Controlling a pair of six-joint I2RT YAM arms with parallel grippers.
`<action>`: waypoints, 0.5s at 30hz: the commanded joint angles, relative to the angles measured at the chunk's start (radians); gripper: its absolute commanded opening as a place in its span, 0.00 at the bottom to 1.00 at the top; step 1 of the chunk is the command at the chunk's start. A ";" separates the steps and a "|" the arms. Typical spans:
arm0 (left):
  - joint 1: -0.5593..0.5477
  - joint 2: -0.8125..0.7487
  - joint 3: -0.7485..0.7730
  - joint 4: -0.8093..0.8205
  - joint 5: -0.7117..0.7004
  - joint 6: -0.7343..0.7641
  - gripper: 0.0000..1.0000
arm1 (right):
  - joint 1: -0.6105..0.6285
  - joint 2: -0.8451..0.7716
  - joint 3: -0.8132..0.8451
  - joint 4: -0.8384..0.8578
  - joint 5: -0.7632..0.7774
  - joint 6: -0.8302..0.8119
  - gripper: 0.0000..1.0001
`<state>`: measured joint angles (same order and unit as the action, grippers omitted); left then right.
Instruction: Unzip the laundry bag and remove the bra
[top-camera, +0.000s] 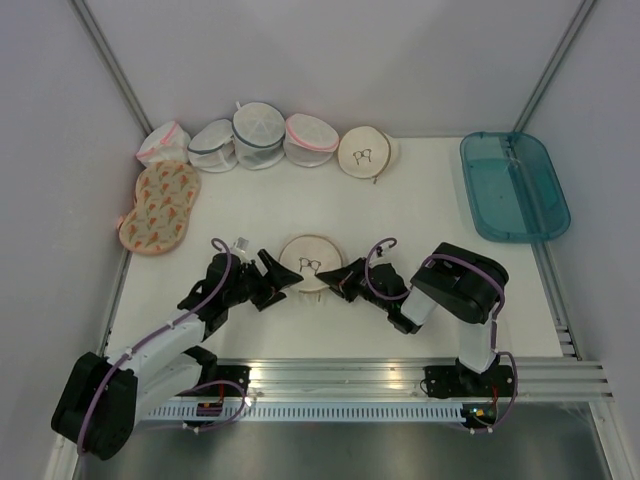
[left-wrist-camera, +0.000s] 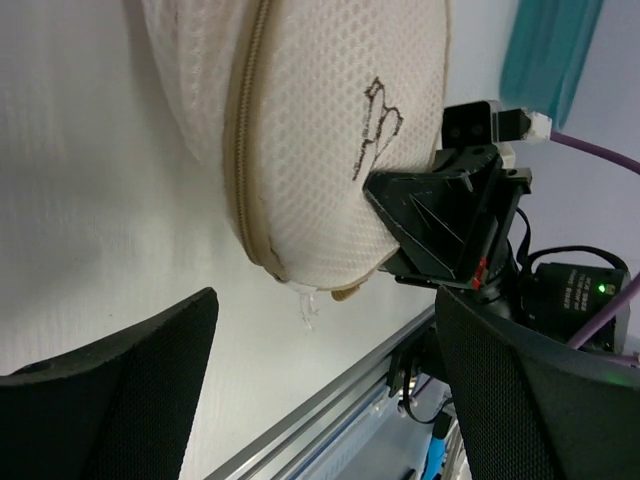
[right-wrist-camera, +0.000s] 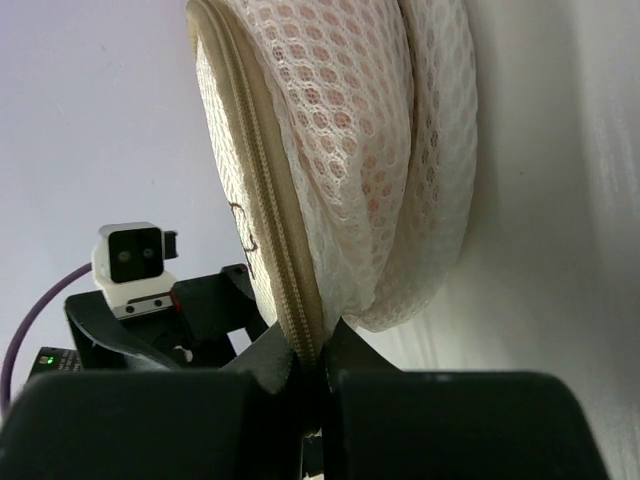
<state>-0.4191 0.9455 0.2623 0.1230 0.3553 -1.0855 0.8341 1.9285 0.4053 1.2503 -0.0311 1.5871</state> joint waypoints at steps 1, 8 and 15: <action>-0.036 0.027 0.046 -0.025 -0.114 -0.088 0.92 | 0.003 -0.023 -0.010 0.128 0.025 0.048 0.00; -0.092 0.082 0.100 0.007 -0.208 -0.102 0.91 | 0.003 0.013 0.016 0.205 -0.027 0.079 0.01; -0.093 0.162 0.135 0.044 -0.214 -0.082 0.58 | 0.008 0.047 0.023 0.285 -0.102 0.080 0.00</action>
<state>-0.5064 1.0786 0.3576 0.1303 0.1692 -1.1297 0.8349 1.9724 0.4194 1.2884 -0.0818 1.6573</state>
